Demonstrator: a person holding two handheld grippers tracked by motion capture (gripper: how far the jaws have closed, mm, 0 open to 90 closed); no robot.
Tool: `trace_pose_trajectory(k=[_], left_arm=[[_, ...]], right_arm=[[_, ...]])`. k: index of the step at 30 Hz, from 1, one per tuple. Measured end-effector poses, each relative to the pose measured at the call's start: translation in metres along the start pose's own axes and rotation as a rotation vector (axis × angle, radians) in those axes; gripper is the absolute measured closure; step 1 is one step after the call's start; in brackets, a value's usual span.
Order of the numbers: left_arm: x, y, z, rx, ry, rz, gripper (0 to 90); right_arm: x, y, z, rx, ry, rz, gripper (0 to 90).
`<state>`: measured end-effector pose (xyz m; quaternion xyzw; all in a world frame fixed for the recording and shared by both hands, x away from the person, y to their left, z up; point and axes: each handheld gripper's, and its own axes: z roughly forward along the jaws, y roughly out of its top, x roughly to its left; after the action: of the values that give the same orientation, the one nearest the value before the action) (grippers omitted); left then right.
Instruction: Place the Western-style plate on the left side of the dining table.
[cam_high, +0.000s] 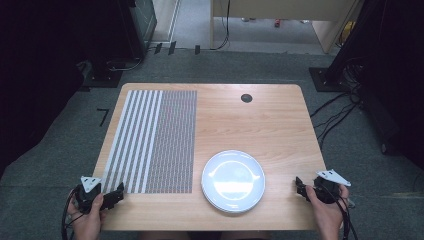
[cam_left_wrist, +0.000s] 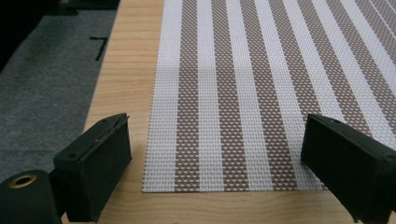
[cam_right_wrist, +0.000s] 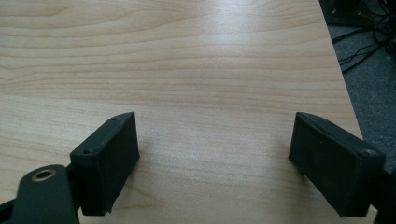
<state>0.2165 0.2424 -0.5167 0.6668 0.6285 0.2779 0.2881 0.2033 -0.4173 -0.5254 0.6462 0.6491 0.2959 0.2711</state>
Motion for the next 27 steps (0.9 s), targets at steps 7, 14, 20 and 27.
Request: trace_pose_trajectory(k=[7,14,20,27], left_arm=[[-0.005,0.007,-0.004,-0.022,0.007,-0.011,8.4],[-0.021,0.022,-0.010,-0.049,-0.016,0.006,8.4],[-0.046,0.033,-0.007,-0.061,-0.048,0.025,8.4],[-0.090,0.051,-0.008,-0.103,-0.187,0.028,8.4]], right_arm=[[0.000,0.000,0.000,0.001,-0.001,0.000,14.8],[0.000,0.000,0.000,0.004,0.003,-0.002,13.6],[0.000,0.000,0.001,0.005,0.006,-0.005,12.8],[0.000,0.000,0.000,0.005,0.006,-0.006,12.9]])
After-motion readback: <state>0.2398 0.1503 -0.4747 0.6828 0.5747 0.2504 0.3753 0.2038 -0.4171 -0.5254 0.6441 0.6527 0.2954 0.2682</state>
